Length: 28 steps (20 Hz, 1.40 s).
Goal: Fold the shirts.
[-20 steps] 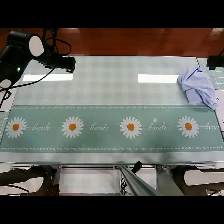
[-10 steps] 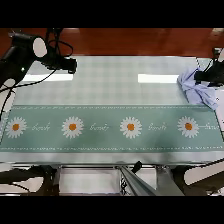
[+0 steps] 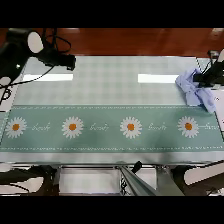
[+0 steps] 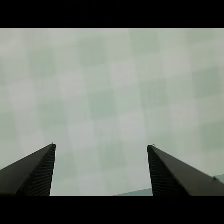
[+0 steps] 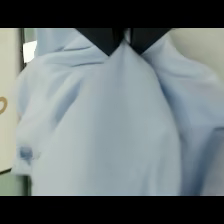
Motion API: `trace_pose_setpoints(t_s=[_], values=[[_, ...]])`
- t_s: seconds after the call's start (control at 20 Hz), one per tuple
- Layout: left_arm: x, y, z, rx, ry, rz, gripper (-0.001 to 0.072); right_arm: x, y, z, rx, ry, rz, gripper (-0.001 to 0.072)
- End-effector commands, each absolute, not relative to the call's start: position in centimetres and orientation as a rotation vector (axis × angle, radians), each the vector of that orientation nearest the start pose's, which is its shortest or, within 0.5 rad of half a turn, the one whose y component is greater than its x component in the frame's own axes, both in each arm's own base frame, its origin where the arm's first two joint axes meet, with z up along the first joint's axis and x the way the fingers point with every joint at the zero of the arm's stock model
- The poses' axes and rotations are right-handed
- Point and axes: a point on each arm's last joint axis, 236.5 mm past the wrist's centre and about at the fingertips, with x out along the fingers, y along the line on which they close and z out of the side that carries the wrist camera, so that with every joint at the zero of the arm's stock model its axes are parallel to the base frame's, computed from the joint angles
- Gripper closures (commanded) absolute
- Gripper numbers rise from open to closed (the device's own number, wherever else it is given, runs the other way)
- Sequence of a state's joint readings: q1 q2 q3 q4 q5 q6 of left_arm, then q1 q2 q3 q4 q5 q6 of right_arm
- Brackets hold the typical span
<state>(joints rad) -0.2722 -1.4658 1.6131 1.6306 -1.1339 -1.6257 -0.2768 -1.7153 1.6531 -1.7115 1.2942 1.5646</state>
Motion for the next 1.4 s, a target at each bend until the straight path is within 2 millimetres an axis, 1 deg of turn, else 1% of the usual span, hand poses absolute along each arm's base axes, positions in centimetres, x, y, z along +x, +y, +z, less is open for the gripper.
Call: trace_pose_setpoints(t_s=[0.0, 0.05, 0.1, 0.15, 0.2, 0.25, 0.3, 0.35, 0.4, 0.45, 0.5, 0.55, 0.6, 0.65, 0.7, 0.75, 0.85, 0.9, 0.95, 1.05, 1.1, 1.15, 1.2, 1.25, 1.35], values=[[47.7, -13.9, 18.0, 0.105, 0.844, -0.234, 0.0003, 47.0, -11.8, 9.4, 0.102, 1.073, -0.144, 0.0693], [47.3, -14.5, 21.6, 0.097, 0.776, -0.250, 0.0003, 47.2, -9.3, 14.7, 0.158, 0.931, -0.073, 0.0693], [46.5, -14.8, 25.4, 0.088, 0.704, -0.264, 0.0003, 47.0, -6.7, 20.0, 0.209, 0.782, 0.002, 0.0693], [45.4, -15.0, 29.0, 0.079, 0.639, -0.278, 0.0003, 45.9, -4.1, 26.0, 0.236, 0.617, 0.084, 0.0692], [43.8, -14.9, 32.7, 0.067, 0.569, -0.290, 0.0003, 44.1, -2.0, 31.7, 0.250, 0.463, 0.143, 0.0692], [42.0, -14.7, 35.8, 0.057, 0.507, -0.301, 0.0003, 41.9, -0.6, 36.1, 0.250, 0.342, 0.177, 0.0692], [39.8, -14.2, 38.6, 0.045, 0.444, -0.313, 0.0003, 39.4, 0.4, 39.6, 0.240, 0.249, 0.195, 0.0692], [37.7, -13.8, 40.6, 0.037, 0.399, -0.322, 0.0003, 36.6, 1.3, 42.3, 0.222, 0.180, 0.208, 0.0692], [35.3, -13.0, 42.2, 0.030, 0.366, -0.328, 0.0003, 34.1, 2.2, 43.9, 0.200, 0.141, 0.218, 0.0692], [33.2, -12.2, 43.2, 0.021, 0.348, -0.329, 0.0003, 31.7, 3.1, 44.9, 0.182, 0.122, 0.232, 0.0692], [31.0, -11.4, 43.8, 0.009, 0.342, -0.327, 0.0003, 29.7, 4.0, 45.4, 0.172, 0.117, 0.248, 0.0692], [29.2, -10.6, 44.0, 0.007, 0.343, -0.326, 0.0003, 28.1, 4.9, 45.3, 0.172, 0.131, 0.268, 0.0692], [27.5, -10.0, 44.1, 0.008, 0.352, -0.325, 0.0003, 27.0, 5.8, 44.9, 0.174, 0.154, 0.296, 0.0692], [26.2, -9.4, 44.0, 0.006, 0.364, -0.324, 0.0003, 26.2, 6.8, 44.1, 0.174, 0.198, 0.331, 0.0691], [25.2, -9.0, 43.9, -0.007, 0.377, -0.320, 0.0003, 26.1, 7.3, 42.7, 0.170, 0.259, 0.357, 0.0692], [24.4, -8.7, 43.7, -0.025, 0.388, -0.316, 0.0003, 26.3, 7.5, 41.1, 0.157, 0.328, 0.374, 0.0691], [23.8, -8.5, 43.3, -0.046, 0.412, -0.310, 0.0003, 27.3, 7.7, 37.5, 0.168, 0.484, 0.413, 0.0691], [23.8, -8.6, 43.1, -0.057, 0.426, -0.310, 0.0003, 28.1, 8.0, 36.4, 0.196, 0.533, 0.447, 0.0692], [23.9, -8.8, 42.9, -0.075, 0.438, -0.311, 0.0003, 29.1, 8.3, 35.7, 0.229, 0.556, 0.472, 0.0692], [23.7, -10.1, 42.5, -0.102, 0.459, -0.357, 0.0003, 31.1, 8.8, 34.0, 0.268, 0.602, 0.503, 0.0692], [23.7, -10.7, 42.3, -0.105, 0.471, -0.383, 0.0003, 31.8, 9.7, 32.7, 0.254, 0.637, 0.515, 0.0692], [23.6, -11.2, 41.9, -0.108, 0.484, -0.399, 0.0003, 32.3, 11.3, 31.4, 0.226, 0.674, 0.542, 0.0692], [23.8, -11.4, 41.5, -0.121, 0.503, -0.400, 0.0003, 32.7, 13.5, 29.9, 0.179, 0.714, 0.578, 0.0692], [24.0, -11.5, 41.0, -0.126, 0.518, -0.397, 0.0003, 33.0, 15.9, 28.4, 0.129, 0.749, 0.610, 0.0692], [24.2, -11.6, 40.2, -0.132, 0.544, -0.391, 0.0003, 33.8, 20.9, 24.5, 0.030, 0.821, 0.655, 0.0691]])
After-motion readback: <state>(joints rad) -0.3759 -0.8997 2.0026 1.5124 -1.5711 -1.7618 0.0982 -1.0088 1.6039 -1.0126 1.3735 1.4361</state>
